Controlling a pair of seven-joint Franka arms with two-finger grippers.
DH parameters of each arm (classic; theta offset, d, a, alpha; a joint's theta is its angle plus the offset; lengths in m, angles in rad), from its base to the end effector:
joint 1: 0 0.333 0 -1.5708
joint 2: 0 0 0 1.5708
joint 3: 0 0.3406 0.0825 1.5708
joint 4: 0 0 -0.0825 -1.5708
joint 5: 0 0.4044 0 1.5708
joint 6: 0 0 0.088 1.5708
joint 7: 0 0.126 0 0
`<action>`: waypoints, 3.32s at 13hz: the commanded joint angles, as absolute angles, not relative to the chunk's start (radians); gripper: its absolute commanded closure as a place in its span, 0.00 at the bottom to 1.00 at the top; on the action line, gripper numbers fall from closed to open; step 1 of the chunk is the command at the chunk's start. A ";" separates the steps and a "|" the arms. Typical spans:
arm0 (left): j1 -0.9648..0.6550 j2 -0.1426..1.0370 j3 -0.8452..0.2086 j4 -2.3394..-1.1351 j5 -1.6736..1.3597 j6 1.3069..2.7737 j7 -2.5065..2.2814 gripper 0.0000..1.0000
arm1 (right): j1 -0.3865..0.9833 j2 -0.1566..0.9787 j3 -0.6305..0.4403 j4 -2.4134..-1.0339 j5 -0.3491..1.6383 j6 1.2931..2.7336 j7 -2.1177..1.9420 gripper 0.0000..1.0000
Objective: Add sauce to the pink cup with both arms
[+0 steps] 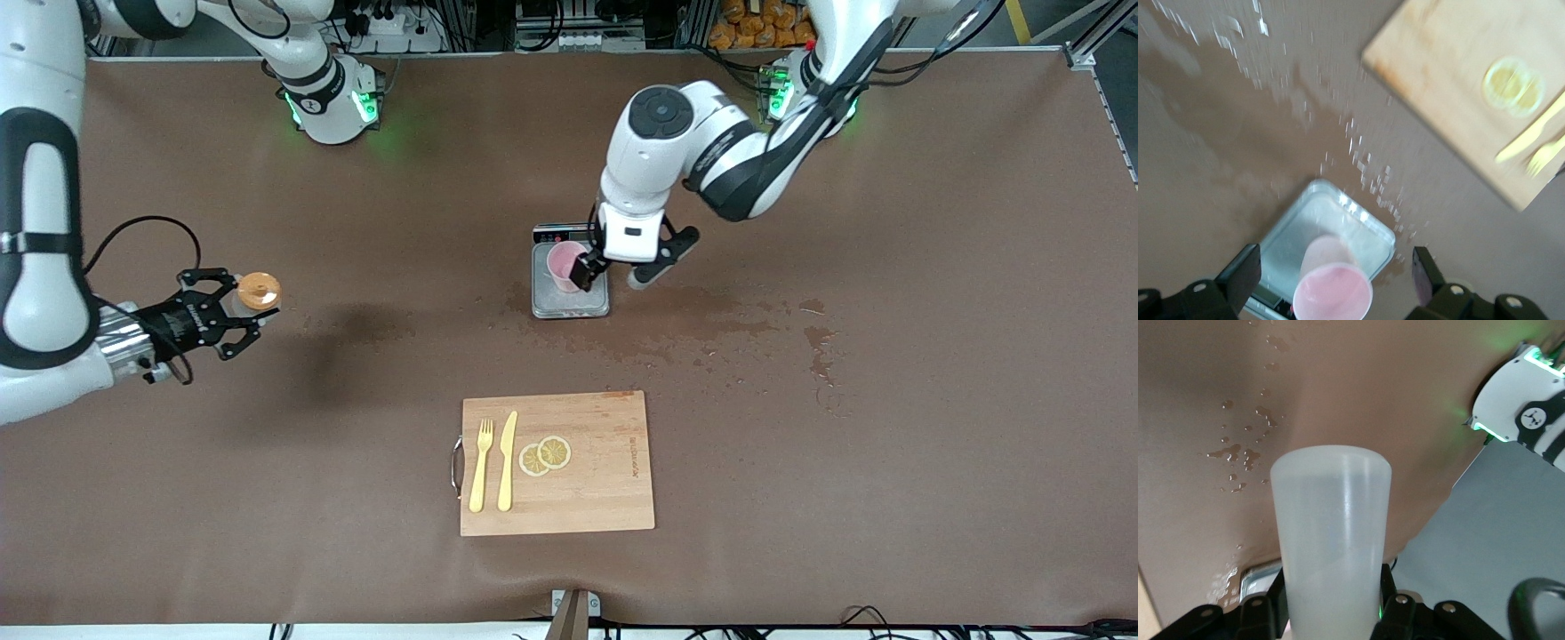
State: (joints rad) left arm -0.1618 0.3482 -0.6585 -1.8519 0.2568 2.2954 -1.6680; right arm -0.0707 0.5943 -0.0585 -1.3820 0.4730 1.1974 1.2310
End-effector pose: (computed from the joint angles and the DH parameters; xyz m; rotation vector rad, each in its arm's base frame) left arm 0.4835 -0.4608 0.3805 2.7699 1.0762 0.0836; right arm 0.6474 -0.0085 0.3471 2.1849 -1.7880 -1.3408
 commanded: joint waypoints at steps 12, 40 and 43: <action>0.357 0.198 -0.664 -1.597 0.147 1.838 -0.630 0.00 | 0.434 0.512 -0.063 -1.378 0.272 1.253 1.997 0.54; 0.052 -0.011 -0.178 -1.548 0.000 1.577 -0.245 0.00 | 0.680 0.655 -0.067 -1.285 0.006 1.114 2.273 0.67; 0.049 -0.014 -0.178 -1.548 0.003 1.577 -0.235 0.00 | 0.641 0.640 -0.067 -1.282 0.023 1.112 2.211 0.66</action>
